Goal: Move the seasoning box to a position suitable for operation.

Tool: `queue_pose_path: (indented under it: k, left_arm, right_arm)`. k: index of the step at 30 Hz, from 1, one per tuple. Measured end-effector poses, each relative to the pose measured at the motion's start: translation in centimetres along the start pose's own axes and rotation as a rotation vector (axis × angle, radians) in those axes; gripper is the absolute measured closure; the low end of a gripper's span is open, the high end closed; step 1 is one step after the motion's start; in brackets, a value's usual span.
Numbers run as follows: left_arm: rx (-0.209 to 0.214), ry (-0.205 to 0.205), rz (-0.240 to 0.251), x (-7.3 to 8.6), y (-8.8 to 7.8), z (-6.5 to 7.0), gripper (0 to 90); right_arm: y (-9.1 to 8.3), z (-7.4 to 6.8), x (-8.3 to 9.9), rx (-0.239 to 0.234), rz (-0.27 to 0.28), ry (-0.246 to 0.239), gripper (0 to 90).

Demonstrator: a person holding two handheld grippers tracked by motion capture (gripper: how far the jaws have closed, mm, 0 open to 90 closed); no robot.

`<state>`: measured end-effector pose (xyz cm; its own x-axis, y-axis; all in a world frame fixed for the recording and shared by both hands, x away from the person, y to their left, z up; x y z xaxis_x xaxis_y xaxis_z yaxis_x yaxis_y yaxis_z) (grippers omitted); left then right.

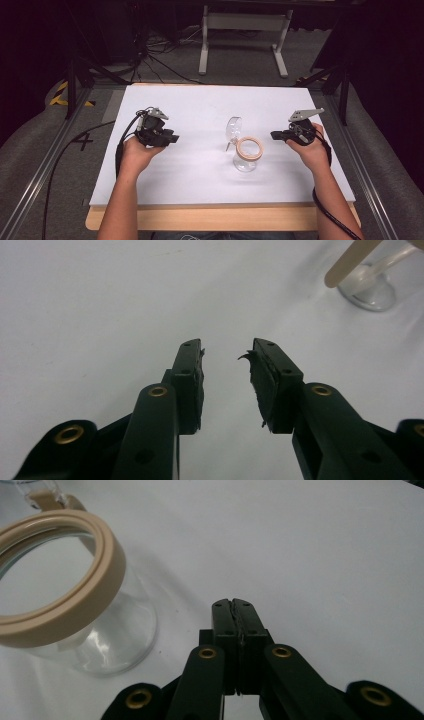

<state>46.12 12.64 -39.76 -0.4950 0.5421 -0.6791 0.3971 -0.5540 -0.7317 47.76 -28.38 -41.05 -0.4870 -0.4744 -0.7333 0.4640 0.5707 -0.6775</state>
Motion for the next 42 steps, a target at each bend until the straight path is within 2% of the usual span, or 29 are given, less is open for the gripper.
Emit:
queue_pose_path:
  k: [1, 4, 6, 9, 11, 14, 16, 21, 25, 29, 30, 34, 35, 40, 42]
  left_arm:
    - [-0.004, 0.017, -0.011, -0.1, -0.1, 0.1, 64.2]
    - [0.0, 0.028, -0.015, -0.4, -0.1, 0.7, 63.8]
    - [-0.005, 0.039, -0.034, -0.4, 0.0, 1.0, 63.3]
    - [0.014, 0.058, -0.052, -0.1, 0.0, 1.1, 58.4]
    - [-0.008, 0.059, -0.07, 0.1, -0.1, 1.1, 57.8]
    - [-0.004, 0.045, -0.056, 0.1, -0.5, 1.2, 57.3]
    - [0.019, 0.051, -0.039, -0.2, -0.7, 1.5, 56.6]
    - [0.033, 0.045, -0.023, -0.5, -0.9, 2.0, 54.9]
    - [0.036, 0.069, -0.029, -0.8, -1.1, 2.5, 53.5]
    - [0.031, 0.075, -0.032, -1.2, -1.3, 3.0, 51.7]
    - [0.034, 0.078, -0.02, -1.2, -1.3, 3.1, 51.3]
    - [0.04, 0.088, -0.025, -1.4, -1.4, 3.5, 51.0]
    - [0.031, 0.095, -0.027, -1.4, -1.4, 3.4, 50.8]
    - [0.044, 0.09, -0.036, -1.3, -1.3, 3.5, 50.8]
    - [0.054, 0.074, -0.04, -1.3, -1.3, 3.5, 50.8]
  right_arm:
    - [-0.1, -0.3, 0.0, -0.016, 0.006, 0.0, 89.8]
    - [-0.3, -0.7, 0.2, -0.054, 0.015, 0.003, 89.8]
    - [-0.2, -0.9, 0.3, -0.052, 0.003, -0.004, 89.8]
    - [-0.1, -1.2, 0.3, -0.062, -0.006, -0.01, 89.8]
    - [-0.1, -1.5, 0.1, -0.062, -0.006, -0.02, 89.8]
    - [0.2, -2.0, -0.1, -0.078, -0.013, -0.027, 89.8]
    - [0.6, -2.4, -0.1, -0.082, -0.024, -0.034, 89.8]
    - [1.4, -3.1, 0.0, -0.098, -0.06, -0.055, 89.8]
    - [2.0, -3.4, 0.2, -0.107, -0.085, -0.062, 89.8]
    - [2.9, -3.7, 0.6, -0.116, -0.119, -0.071, 89.7]
    - [3.1, -3.7, 0.7, -0.114, -0.125, -0.079, 89.7]
    - [3.2, -3.8, 0.7, -0.123, -0.124, -0.076, 89.8]
    - [3.2, -3.7, 0.7, -0.123, -0.124, -0.076, 89.7]
    - [3.3, -3.7, 0.7, -0.126, -0.122, -0.073, 89.8]
    - [3.3, -3.7, 0.7, -0.127, -0.123, -0.071, 89.8]
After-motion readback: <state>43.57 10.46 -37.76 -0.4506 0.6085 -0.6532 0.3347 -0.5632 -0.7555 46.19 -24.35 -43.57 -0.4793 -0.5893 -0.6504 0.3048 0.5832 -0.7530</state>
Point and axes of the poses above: each handheld gripper's, and its own axes: y roughly forward along the jaws, x roughly out of its underside, z roughly to its right, the point moved 5 cm from there along y, roughly forward along the jaws, and after that the axes turned 3 degrees about y, right-handed, at the moved point
